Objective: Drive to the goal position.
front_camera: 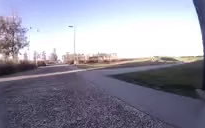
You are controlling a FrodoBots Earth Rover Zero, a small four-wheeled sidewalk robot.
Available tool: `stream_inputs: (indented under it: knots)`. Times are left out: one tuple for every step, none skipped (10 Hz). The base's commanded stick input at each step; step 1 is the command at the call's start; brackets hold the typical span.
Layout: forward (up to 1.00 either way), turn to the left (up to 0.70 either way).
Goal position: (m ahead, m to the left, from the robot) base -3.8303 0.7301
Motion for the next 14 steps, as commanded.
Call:
stream_inputs:
  knots:
    - [0.68, 0.0]
    - [0.65, 0.0]
    - [0.38, 0.0]
    - [0.1, 0.0]
    - [0.0, 0.0]
    - [0.0, 0.0]
    - [0.0, 0.0]
    - [0.0, 0.0]
    - [0.0, 0.0]
    - [0.0, 0.0]
    - [0.0, 0.0]
    - [0.0, 0.0]
    - [0.0, 0.0]
    - [0.0, -0.18]
